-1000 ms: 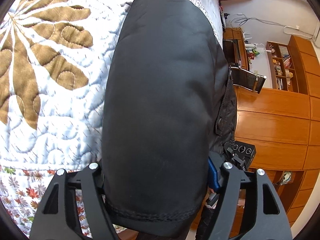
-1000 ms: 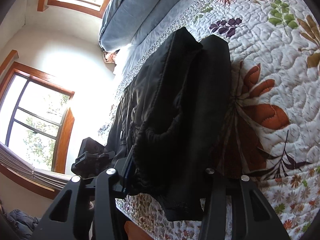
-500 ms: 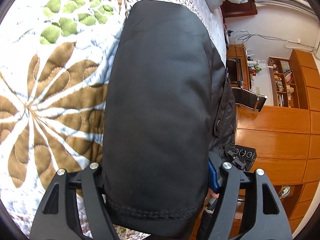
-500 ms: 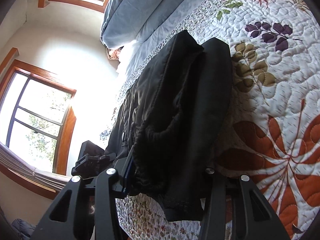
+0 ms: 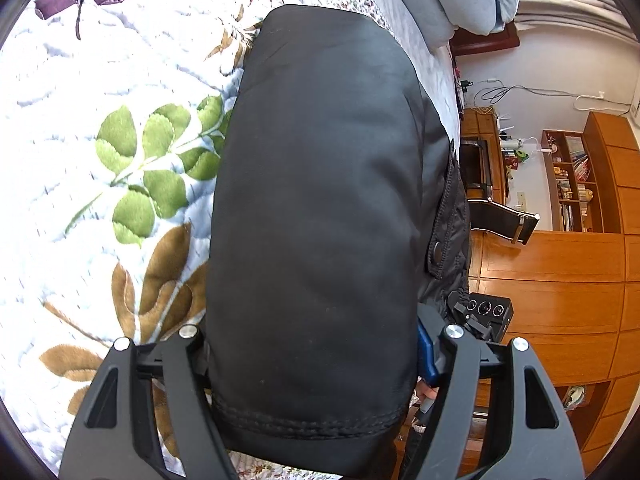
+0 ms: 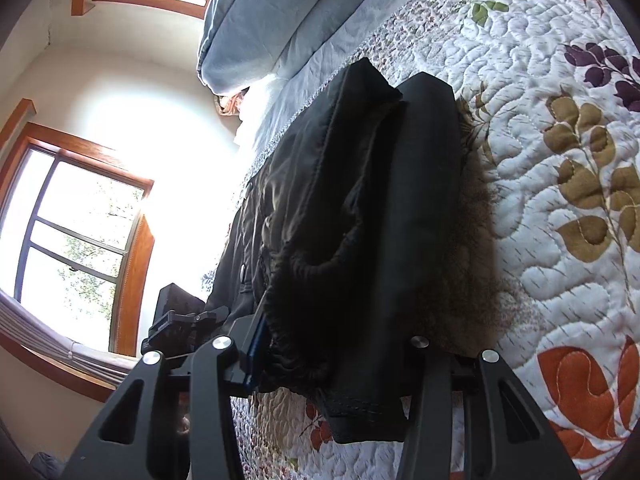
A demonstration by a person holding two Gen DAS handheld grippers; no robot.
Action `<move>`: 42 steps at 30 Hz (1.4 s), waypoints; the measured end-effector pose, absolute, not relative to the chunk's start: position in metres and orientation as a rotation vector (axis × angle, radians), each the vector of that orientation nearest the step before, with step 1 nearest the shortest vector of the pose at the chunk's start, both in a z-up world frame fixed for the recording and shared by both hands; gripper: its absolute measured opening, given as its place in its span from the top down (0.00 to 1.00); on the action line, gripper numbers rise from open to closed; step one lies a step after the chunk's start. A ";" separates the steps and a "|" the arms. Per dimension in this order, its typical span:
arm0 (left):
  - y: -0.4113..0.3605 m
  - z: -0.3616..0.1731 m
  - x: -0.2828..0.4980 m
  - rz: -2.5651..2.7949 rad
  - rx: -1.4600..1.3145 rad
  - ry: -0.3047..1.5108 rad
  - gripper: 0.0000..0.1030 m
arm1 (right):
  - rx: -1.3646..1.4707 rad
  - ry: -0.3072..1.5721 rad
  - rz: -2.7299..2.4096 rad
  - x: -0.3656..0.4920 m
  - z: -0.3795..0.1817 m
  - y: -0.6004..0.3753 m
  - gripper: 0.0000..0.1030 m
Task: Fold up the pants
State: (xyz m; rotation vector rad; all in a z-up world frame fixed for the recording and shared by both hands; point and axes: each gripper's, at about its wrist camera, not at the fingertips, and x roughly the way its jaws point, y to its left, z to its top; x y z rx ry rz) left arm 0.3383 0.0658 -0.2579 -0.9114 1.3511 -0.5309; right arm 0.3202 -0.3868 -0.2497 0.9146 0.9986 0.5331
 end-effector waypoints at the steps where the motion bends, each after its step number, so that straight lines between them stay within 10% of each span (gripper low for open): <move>1: 0.069 -0.259 0.340 -0.529 -0.911 1.348 0.33 | 0.915 0.999 0.534 0.321 -0.250 -0.387 0.56; 42: 0.072 -0.260 0.363 -0.539 -0.910 1.269 0.26 | 1.020 0.982 0.521 0.288 -0.285 -0.411 0.44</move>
